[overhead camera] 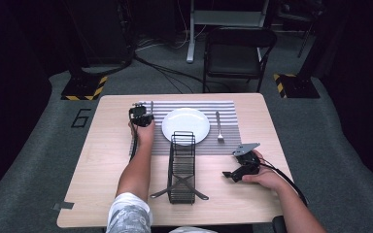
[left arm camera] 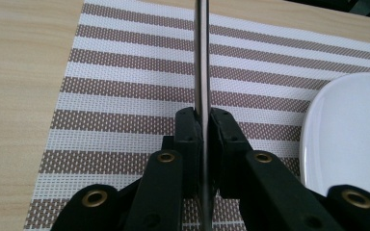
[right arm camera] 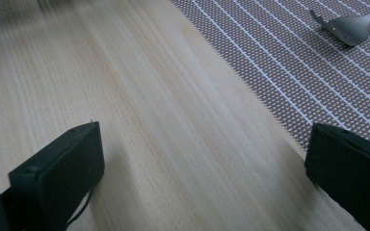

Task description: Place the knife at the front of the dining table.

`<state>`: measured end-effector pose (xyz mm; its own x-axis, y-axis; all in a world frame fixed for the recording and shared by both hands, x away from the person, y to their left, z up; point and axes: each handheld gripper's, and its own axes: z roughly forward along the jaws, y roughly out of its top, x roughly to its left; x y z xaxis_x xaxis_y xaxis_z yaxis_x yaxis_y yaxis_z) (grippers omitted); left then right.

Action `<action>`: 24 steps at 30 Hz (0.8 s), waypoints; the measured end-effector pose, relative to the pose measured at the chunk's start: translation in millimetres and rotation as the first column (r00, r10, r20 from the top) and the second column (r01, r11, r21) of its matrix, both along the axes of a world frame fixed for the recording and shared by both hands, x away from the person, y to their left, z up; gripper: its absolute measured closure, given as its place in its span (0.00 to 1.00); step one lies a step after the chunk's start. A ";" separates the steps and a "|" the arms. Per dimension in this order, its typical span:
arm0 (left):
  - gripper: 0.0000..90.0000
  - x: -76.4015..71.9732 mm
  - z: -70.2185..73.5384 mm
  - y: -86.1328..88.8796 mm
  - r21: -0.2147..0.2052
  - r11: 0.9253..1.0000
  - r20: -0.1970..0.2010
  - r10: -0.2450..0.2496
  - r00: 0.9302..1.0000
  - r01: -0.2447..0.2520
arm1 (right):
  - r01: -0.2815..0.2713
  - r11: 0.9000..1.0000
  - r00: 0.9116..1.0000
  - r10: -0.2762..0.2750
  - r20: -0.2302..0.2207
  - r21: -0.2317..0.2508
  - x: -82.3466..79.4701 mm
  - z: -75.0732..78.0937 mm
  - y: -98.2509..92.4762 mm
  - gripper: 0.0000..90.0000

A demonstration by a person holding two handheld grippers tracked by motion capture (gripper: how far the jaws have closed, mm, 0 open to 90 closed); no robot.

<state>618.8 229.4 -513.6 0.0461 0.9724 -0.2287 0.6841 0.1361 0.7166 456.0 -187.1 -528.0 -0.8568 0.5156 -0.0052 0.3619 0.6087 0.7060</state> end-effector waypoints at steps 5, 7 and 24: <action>0.90 0.7 -2.5 -0.3 0.010 1.000 -0.013 -0.009 1.000 0.009 | 0.000 1.000 1.000 0.000 0.000 0.000 0.0 0.0 0.0 0.00; 0.89 0.8 -2.2 0.4 0.008 1.000 -0.017 -0.008 1.000 0.008 | -0.002 1.000 1.000 0.002 0.000 0.000 0.1 0.0 0.0 0.00; 0.74 -6.0 8.1 5.0 -0.016 0.999 0.021 -0.036 0.999 0.037 | -0.002 1.000 1.000 0.002 0.000 0.000 0.1 0.0 0.0 0.00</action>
<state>612.8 234.4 -505.5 0.0864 0.9660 -0.2436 0.6739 0.1234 0.7285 456.1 -187.1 -528.0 -0.8578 0.5139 -0.0054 0.3605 0.6091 0.7065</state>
